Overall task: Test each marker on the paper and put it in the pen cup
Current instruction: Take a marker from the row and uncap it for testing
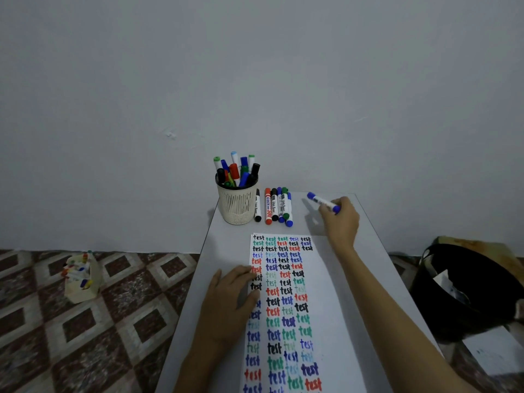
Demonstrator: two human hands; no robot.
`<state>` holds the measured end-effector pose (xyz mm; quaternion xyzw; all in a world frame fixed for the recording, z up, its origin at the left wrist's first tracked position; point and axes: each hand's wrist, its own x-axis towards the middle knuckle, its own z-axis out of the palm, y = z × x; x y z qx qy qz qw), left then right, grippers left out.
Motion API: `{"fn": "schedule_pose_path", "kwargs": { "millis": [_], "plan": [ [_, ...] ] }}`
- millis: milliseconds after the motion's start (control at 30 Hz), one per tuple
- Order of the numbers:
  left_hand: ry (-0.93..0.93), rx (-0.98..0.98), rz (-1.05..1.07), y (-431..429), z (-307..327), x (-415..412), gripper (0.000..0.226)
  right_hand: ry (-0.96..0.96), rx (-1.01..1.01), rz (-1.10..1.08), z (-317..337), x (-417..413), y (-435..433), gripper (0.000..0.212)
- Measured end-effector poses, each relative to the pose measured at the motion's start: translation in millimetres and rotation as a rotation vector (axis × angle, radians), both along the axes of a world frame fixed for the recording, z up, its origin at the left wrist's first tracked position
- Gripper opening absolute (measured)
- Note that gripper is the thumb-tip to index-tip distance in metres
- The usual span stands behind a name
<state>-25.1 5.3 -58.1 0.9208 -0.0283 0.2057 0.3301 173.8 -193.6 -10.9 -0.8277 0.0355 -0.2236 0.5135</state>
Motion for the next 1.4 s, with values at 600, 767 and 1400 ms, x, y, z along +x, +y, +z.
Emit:
{"fn": "schedule_pose_path", "kwargs": {
  "millis": [600, 767, 1400],
  "plan": [
    [-0.043, -0.063, -0.234, -17, 19, -18, 0.03, 0.304, 0.543, 0.867, 6, -172, 32, 0.02],
    [-0.013, -0.092, -0.375, -15, 20, -20, 0.041, 0.329, 0.495, 0.954, 8, -167, 24, 0.018],
    [-0.068, -0.164, -0.171, -11, 18, -19, 0.032, 0.173, 0.666, 0.657, 36, -85, -20, 0.005]
  ]
}}
